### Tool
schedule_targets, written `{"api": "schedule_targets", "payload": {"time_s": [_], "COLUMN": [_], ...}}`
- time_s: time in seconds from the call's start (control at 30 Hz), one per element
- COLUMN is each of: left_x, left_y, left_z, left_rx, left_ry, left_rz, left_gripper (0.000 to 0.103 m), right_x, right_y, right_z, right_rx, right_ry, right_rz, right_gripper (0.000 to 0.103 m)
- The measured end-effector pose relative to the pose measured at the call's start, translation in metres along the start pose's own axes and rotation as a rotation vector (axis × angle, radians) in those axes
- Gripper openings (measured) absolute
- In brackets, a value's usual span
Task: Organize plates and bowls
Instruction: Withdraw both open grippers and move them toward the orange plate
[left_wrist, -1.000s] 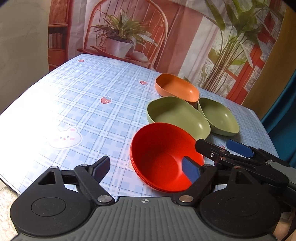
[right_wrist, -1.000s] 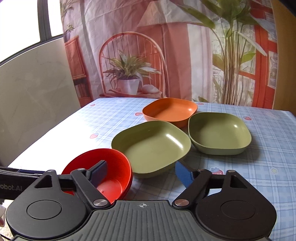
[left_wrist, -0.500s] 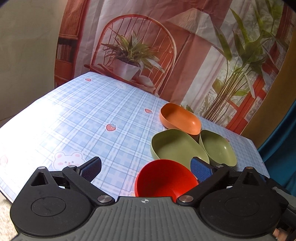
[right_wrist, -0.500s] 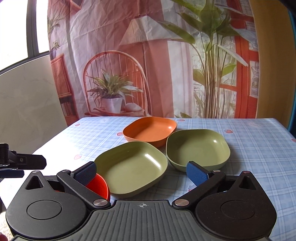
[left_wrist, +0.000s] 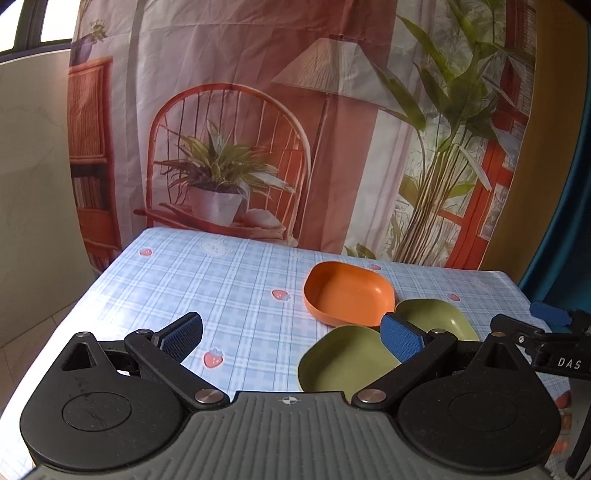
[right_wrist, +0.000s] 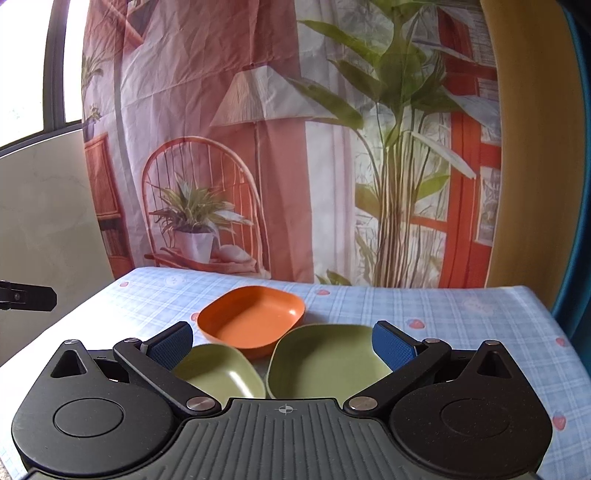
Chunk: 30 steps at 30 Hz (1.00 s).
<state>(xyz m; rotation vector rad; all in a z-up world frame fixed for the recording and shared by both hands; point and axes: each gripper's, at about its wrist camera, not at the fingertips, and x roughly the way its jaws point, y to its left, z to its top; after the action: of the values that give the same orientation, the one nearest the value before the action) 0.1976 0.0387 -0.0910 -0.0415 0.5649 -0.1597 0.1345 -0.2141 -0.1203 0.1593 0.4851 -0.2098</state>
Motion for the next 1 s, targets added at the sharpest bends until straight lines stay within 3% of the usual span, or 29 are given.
{"api": "schedule_targets", "payload": {"time_s": [0.2,0.33,0.43,0.6,0.77,1.0], "left_x": [0.023,0.043,0.055,0.076,0.091,0.113], "left_y": [-0.006,-0.003,-0.004,-0.002,-0.004,-0.005], "left_z": [0.021,0.024,0.022,0.024,0.033,0.053], "left_rx": [0.065,0.077,0.115,0.153,0.189,0.229], "left_ry": [0.001,0.065,0.105,0.148,0.148,0.113], "left_rz": [-0.019,-0.032,-0.017,0.019,0.016,0.017], "left_gripper": [0.103,0.103,0.103,0.103,0.103,0.103], "right_x": [0.012,0.024,0.035,0.058,0.073,0.099], "right_y": [-0.023,-0.032,-0.028,-0.033,-0.031,-0.04], "right_z": [0.026,0.032,0.031,0.032,0.038,0.069], "right_rx": [-0.047,-0.062,-0.115,-0.091,-0.148,-0.12], "right_ry": [0.009,0.058,0.079,0.163,0.155,0.113], "right_rz": [-0.033,0.03,-0.036,0.014,-0.036,0.027], "right_gripper": [0.103,0.103,0.103,0.103,0.103,0.1]}}
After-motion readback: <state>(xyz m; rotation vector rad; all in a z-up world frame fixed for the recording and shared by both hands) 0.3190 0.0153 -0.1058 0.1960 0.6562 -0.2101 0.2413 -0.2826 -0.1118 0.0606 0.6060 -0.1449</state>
